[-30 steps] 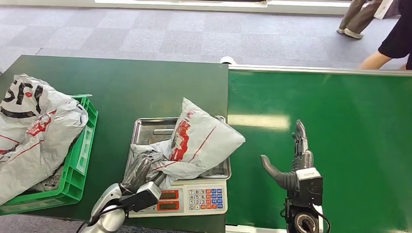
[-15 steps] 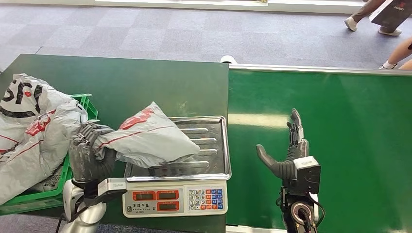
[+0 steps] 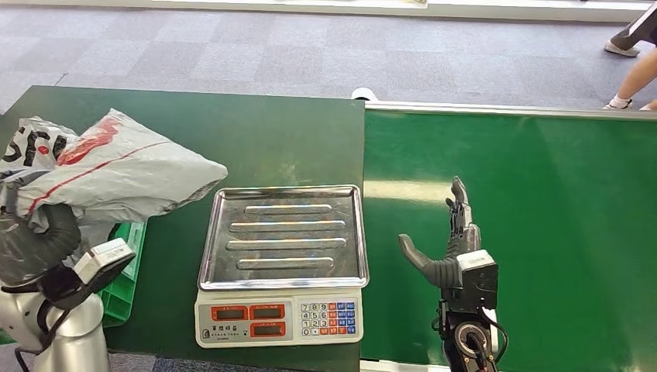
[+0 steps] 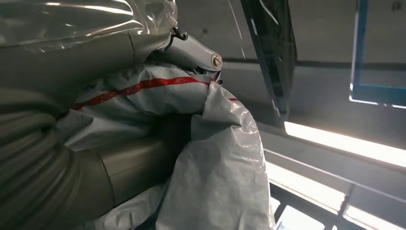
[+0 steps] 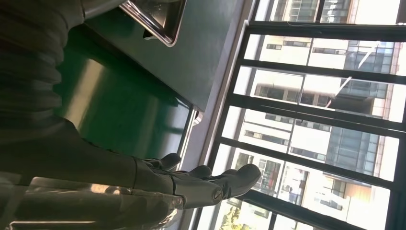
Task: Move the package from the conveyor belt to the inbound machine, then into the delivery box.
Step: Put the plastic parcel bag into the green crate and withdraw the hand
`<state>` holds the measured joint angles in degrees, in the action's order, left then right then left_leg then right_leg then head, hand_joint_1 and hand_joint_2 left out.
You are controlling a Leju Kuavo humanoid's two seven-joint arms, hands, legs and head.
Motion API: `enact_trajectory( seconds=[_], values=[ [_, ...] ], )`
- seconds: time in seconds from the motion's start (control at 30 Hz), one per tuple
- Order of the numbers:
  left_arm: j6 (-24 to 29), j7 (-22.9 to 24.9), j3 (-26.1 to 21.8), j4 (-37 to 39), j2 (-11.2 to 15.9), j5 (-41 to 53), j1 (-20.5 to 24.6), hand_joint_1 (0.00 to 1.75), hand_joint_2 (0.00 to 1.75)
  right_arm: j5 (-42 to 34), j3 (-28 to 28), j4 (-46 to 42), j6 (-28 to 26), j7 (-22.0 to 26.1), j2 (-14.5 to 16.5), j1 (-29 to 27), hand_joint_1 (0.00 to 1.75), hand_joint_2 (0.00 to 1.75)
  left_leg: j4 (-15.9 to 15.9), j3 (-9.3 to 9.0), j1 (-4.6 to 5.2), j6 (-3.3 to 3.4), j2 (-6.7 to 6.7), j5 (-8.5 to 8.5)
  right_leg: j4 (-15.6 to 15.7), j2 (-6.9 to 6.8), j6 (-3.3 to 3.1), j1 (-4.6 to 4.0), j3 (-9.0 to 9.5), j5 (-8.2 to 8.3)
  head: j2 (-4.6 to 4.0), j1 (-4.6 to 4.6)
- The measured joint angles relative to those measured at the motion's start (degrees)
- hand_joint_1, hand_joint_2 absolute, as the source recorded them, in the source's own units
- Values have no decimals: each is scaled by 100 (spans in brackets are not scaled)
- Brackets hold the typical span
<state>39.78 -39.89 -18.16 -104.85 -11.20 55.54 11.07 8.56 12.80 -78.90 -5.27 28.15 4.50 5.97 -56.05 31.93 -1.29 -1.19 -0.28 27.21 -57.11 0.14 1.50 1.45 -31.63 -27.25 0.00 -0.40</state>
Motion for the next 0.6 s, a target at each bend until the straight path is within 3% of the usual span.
enact_trajectory(
  seconds=[0.43, 0.6],
  values=[
    [0, -2, -429, -271, -126, -31, 37, 175, 175, -3, 34, 78, -32, 3, -24, -2, 0, 175, 0, 5, 0, 0, 0, 0, 0, 0, 0, 0, -4, 0, 0, 0],
    [0, 5, -938, -103, -148, -468, 195, 175, 175, 37, 34, 81, -159, 5, -27, -59, 0, 175, 1, 5, 0, 0, 2, 0, -1, 0, 0, 0, -7, 0, 0, -1]
  ],
)
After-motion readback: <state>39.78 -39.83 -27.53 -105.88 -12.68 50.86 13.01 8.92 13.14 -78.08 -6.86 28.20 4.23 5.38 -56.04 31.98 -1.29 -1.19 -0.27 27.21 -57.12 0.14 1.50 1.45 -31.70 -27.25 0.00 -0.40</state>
